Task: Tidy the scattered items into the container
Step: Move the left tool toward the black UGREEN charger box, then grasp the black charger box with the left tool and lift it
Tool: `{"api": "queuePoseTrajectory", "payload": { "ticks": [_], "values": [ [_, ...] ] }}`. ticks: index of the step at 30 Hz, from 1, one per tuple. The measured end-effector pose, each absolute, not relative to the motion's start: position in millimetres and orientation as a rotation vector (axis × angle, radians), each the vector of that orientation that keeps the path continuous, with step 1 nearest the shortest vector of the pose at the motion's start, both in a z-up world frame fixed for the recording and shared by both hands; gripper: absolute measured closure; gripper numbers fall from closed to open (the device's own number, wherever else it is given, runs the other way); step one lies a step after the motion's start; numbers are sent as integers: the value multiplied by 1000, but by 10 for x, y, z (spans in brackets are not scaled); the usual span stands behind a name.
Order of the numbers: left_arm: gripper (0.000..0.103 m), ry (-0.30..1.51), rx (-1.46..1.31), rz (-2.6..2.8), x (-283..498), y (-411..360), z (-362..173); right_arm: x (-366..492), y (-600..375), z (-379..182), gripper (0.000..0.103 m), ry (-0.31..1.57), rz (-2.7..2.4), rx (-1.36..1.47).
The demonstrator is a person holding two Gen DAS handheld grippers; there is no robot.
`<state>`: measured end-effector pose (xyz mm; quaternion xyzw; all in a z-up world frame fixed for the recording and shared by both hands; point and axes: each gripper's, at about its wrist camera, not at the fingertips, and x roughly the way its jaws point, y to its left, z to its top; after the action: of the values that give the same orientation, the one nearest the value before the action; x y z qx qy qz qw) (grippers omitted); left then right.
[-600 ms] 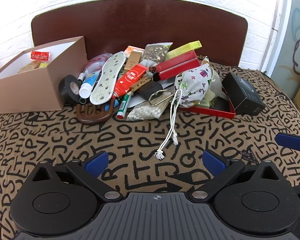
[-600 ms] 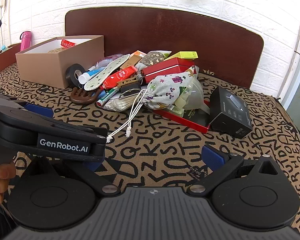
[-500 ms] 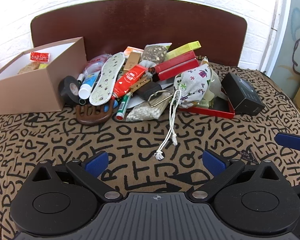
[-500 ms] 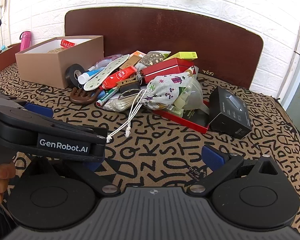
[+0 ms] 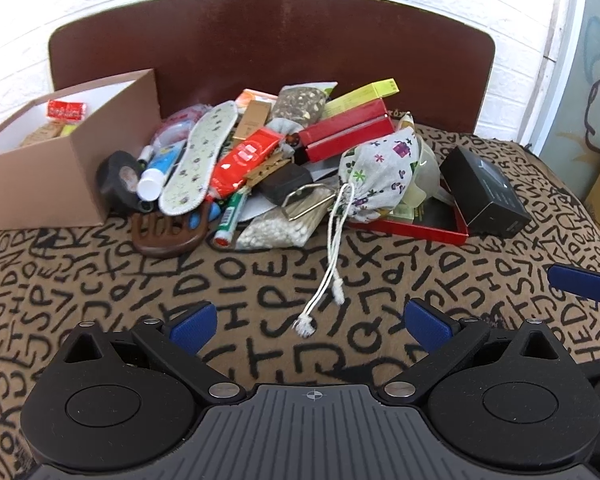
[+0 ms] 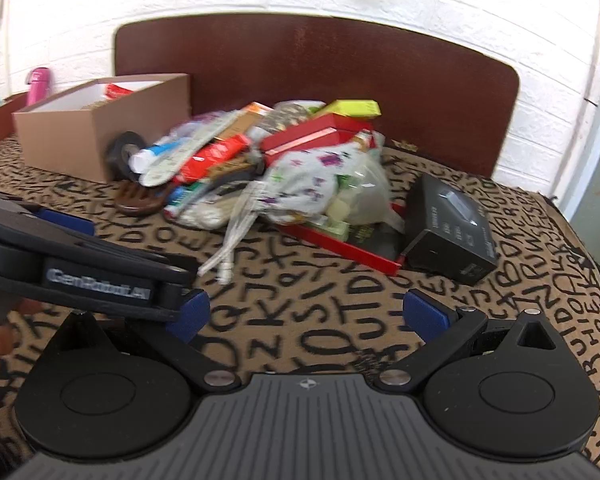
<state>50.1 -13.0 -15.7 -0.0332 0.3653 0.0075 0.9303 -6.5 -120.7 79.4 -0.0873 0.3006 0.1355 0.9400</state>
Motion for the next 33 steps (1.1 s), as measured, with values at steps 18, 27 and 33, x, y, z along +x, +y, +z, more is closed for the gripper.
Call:
{"api": "queuePoseTrajectory", "payload": {
  "ticks": [18,27,33],
  "values": [
    [2,722,-87,35,1458,-395,-306,1048,-1916,548,1,601,123,-55],
    [2,749,-92,53,1675,-302,-414,1495,-2284,415,1,610,96,62],
    [1,758,-76,38,1689,-322,-450,1694,-2341,336,0,620,136,59]
  ]
}}
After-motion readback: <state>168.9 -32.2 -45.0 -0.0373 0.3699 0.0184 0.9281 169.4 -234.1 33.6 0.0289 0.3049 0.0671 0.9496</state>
